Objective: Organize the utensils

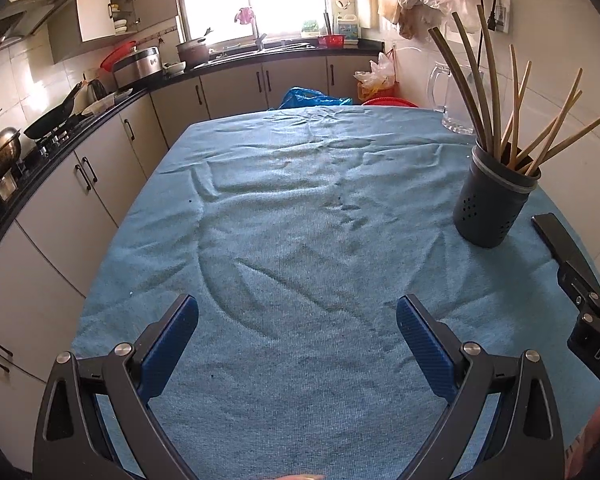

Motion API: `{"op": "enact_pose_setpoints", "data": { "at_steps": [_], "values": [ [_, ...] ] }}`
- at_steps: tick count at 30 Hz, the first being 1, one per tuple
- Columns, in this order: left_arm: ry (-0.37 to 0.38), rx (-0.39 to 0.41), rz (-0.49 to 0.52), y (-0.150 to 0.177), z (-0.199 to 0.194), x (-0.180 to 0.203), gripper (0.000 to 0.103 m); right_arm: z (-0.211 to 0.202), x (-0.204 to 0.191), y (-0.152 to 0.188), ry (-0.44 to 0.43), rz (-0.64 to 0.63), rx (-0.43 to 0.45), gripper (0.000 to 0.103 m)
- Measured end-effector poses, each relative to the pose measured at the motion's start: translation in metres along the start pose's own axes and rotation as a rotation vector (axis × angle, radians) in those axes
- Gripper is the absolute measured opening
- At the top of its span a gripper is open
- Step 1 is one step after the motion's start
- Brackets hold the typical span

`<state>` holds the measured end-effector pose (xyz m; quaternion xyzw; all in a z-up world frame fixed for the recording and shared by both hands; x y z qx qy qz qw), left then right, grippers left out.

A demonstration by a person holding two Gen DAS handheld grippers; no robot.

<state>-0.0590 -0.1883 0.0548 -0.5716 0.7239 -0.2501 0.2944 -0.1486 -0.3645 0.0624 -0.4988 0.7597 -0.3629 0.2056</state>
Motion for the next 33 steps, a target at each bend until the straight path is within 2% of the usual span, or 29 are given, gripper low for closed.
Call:
{"op": "enact_pose_setpoints", "data": {
  "at_steps": [33],
  "values": [
    [0.007,-0.006,-0.018,0.0041,0.0005,-0.0036,0.099,0.0009,-0.0065,0.0057,0.001,-0.009,-0.024,0.097]
  ]
}}
Point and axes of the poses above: each gripper's, at about its wrist camera, not at the fingertips, and z roughly the way its jaws point, x to its right, y to its underside, the point moved 2 cm from there along z, roughly the way its jaws point, and after that the axes turned 5 degrees about -y, right-handed, at the moved point
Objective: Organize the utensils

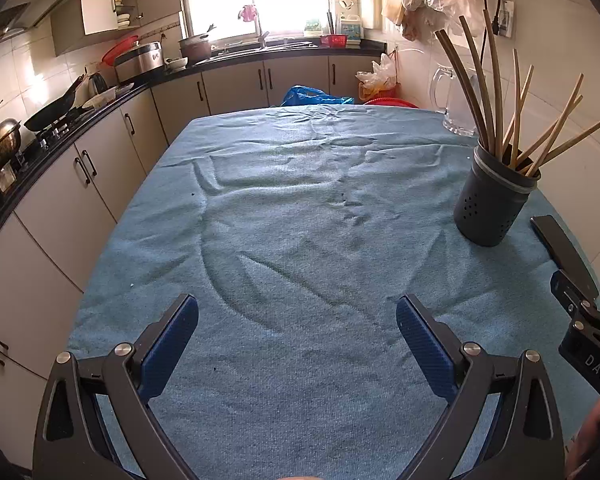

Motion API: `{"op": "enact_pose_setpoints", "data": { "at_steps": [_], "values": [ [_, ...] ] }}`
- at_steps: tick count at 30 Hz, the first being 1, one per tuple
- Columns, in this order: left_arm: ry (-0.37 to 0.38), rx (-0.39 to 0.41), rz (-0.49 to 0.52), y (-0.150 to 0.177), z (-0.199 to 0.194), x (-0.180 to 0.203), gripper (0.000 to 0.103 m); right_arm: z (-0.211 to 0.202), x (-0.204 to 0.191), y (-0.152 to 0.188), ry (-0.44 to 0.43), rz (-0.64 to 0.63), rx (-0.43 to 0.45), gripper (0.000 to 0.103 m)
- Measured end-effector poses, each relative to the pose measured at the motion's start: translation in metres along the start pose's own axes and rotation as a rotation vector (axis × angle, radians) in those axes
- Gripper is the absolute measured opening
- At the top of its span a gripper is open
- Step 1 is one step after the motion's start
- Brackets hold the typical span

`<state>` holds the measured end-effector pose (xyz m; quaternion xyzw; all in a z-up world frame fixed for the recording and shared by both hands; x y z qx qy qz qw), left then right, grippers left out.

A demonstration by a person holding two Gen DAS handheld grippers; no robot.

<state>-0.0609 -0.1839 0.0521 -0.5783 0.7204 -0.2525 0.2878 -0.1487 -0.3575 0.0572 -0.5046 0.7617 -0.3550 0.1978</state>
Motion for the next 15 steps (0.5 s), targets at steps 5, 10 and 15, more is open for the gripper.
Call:
{"op": "enact_pose_setpoints", "data": {
  "at_steps": [5,10,15],
  "values": [
    [0.001,-0.001,-0.004,0.0000,-0.0007,-0.0015,0.099,-0.0001,-0.0004,-0.0002,0.000,0.000,-0.001,0.097],
    [0.002,-0.002,-0.005,-0.0001,-0.0009,-0.0015,0.099,-0.0002,-0.0020,0.0010,0.000,-0.004,-0.003,0.097],
    [0.002,-0.004,-0.008,0.0014,-0.0014,-0.0023,0.099,0.0010,-0.0014,0.0008,-0.002,-0.005,-0.006,0.097]
  ]
}}
Point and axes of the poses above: each gripper's, at about its wrist camera, not at the fingertips, and z roughly the way its jaws point, x to its right, y to its underside, the point moved 2 cm from there along z, roughly the way its jaws point, and after that the axes turned 5 degrees about -y, right-handed, at the moved point
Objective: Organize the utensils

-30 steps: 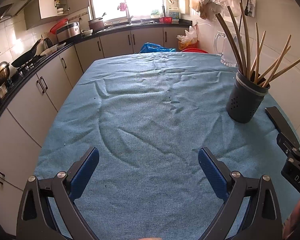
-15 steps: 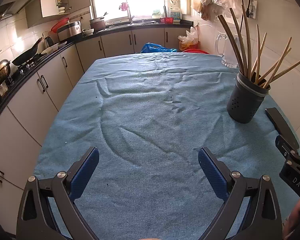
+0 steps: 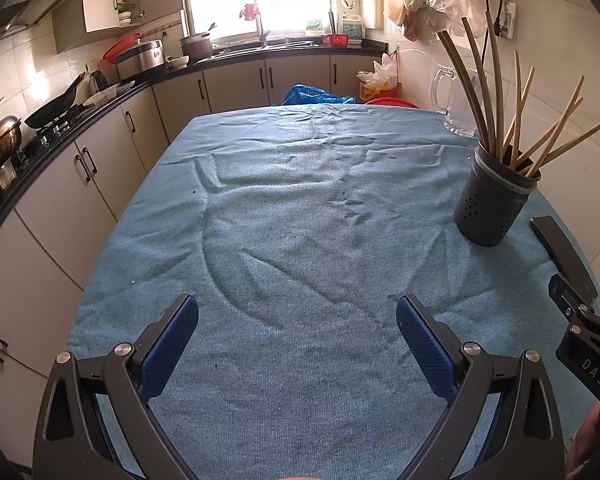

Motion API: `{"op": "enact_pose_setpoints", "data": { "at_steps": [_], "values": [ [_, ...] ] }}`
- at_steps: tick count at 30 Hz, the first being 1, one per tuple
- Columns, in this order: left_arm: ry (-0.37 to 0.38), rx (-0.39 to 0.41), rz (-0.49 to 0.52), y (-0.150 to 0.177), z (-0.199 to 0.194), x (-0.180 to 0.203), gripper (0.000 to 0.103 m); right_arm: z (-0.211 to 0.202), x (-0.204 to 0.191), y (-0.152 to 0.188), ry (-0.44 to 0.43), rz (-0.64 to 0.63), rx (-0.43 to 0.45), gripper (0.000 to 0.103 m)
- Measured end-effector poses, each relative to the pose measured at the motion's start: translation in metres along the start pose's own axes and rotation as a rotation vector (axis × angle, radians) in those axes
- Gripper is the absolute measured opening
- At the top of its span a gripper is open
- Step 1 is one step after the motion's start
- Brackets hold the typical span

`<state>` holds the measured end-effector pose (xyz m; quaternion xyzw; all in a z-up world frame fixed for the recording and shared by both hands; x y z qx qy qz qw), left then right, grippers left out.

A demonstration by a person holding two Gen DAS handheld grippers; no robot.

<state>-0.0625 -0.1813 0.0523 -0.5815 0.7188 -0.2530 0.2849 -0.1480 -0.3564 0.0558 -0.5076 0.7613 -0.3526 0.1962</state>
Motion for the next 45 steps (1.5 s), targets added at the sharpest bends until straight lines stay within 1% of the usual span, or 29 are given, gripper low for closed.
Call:
{"op": "enact_pose_setpoints", "data": {
  "at_steps": [45],
  "values": [
    [-0.004,-0.007,-0.005,0.0042,-0.0015,-0.0006,0.099,-0.0005,-0.0006,0.0044,-0.003,-0.002,-0.002,0.097]
  ]
}}
Point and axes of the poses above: each gripper's, at about its wrist camera, not at the fingertips, and z roughly the way its jaws point, x to its right, y to its underside, the point moved 2 cm from there along z, roughly the way its jaws point, and after that the axes turned 5 degrees about -y, right-handed, at the moved point
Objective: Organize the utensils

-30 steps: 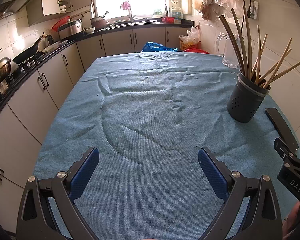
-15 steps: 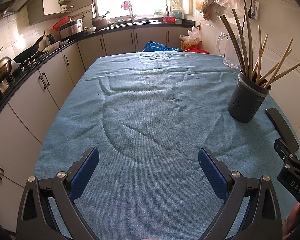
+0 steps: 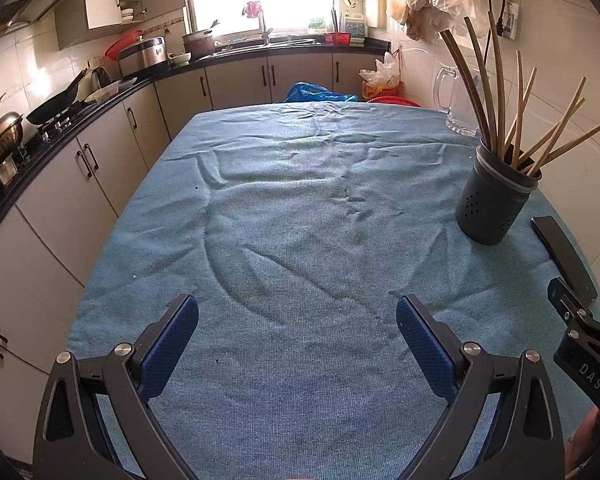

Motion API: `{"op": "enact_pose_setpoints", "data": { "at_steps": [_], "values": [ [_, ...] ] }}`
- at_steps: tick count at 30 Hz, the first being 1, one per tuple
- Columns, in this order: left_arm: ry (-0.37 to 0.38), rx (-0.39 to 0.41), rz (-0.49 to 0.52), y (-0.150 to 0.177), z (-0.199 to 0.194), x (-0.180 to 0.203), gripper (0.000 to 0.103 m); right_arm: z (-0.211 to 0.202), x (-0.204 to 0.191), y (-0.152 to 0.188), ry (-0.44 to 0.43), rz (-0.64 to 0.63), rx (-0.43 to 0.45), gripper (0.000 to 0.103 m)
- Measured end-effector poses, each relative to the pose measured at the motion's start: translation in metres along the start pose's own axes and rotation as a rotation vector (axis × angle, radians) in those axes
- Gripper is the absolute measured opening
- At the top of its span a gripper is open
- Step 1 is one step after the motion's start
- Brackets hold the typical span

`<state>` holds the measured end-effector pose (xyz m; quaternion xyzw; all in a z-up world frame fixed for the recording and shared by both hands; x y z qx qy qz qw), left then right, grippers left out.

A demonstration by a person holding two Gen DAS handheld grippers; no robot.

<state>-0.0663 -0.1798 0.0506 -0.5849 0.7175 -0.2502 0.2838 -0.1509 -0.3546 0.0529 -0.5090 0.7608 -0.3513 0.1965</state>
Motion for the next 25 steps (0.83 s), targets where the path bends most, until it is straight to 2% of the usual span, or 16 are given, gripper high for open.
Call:
{"op": "enact_pose_setpoints", "data": {
  "at_steps": [20,25],
  "values": [
    [0.010,-0.016,-0.016,-0.0006,0.0030,0.0013,0.099,0.0021,-0.0008,-0.0015,-0.005,-0.005,-0.007,0.097],
    [-0.041,-0.014,-0.030,-0.0010,0.0050,-0.0080,0.099,0.0053,-0.0012,-0.0020,-0.013,-0.005,-0.017,0.097]
  ]
}}
Point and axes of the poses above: each gripper's, at about its wrist camera, not at the fingertips, and z roughly the way its jaws point, x to its right, y to its underside, the point moved 2 cm from there along z, roughly the way its jaws point, and after that the axes turned 5 degrees about -y, right-handed, at the moved point
